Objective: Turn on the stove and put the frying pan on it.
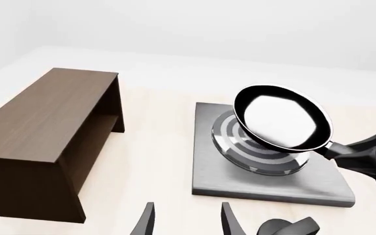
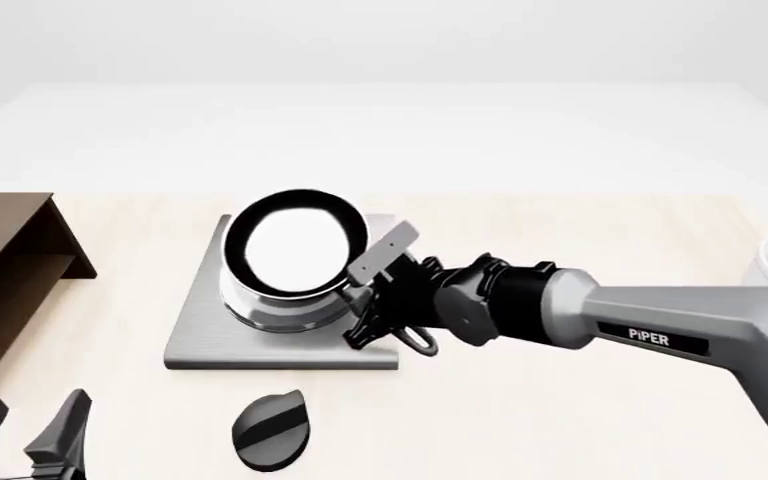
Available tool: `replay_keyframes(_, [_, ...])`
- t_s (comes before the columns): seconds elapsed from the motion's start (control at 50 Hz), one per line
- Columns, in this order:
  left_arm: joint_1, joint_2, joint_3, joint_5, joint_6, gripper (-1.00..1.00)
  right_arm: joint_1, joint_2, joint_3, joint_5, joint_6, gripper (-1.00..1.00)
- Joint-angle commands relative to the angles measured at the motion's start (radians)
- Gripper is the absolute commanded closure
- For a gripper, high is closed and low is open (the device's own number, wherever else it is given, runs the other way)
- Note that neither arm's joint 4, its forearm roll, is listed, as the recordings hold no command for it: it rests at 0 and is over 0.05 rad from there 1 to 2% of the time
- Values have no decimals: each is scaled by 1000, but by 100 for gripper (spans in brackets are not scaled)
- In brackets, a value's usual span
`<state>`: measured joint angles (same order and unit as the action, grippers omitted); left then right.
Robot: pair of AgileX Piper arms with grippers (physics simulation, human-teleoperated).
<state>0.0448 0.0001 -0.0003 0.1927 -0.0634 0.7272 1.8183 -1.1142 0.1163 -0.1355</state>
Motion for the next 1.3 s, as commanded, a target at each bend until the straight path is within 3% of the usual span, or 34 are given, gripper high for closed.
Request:
replay_keyframes(0.02, [1, 0, 0, 0, -2, -100, 5, 41, -53, -17, 2, 100])
replay_keyframes(1.14, [12, 0, 0, -4, 2, -100, 2, 135, -85, -42, -28, 100])
replay_keyframes(1.16, [12, 0, 0, -5, 2, -100, 3, 135, -85, -41, -26, -100])
replay_keyframes(1.3, [11, 0, 0, -4, 2, -100, 0, 126, -85, -37, -28, -100])
